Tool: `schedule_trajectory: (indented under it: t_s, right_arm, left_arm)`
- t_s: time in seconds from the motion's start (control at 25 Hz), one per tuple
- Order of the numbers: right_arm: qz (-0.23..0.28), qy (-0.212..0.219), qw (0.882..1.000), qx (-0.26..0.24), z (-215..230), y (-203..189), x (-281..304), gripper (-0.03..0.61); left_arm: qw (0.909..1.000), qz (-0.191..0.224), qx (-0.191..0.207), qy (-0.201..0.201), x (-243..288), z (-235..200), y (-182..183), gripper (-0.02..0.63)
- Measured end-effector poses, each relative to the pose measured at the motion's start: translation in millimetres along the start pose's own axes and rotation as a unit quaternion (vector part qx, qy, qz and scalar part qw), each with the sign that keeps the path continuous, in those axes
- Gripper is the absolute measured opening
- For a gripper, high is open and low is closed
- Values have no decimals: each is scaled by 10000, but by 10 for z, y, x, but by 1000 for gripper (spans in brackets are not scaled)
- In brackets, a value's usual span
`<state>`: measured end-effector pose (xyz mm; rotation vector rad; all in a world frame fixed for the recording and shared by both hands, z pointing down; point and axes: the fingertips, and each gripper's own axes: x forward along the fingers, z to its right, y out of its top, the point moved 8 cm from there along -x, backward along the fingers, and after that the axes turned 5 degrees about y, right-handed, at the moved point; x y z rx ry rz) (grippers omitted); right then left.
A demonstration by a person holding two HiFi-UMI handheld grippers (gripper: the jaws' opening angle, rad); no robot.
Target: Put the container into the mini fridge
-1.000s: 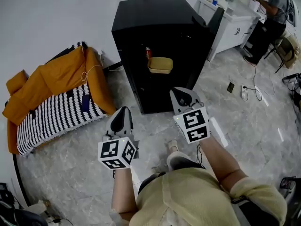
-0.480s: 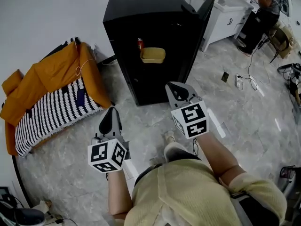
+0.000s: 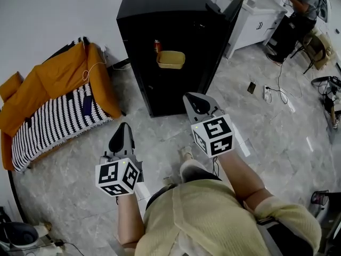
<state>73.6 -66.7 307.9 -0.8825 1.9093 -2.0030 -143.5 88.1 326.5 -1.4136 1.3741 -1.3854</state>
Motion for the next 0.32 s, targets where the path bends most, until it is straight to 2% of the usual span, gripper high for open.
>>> schedule_trajectory:
  t_s: [0.32]
  right_arm:
    - [49,96,9999,66,-35,53,38,29]
  left_arm:
    - [10000,-38,-52,30,-22,-60,-5,23]
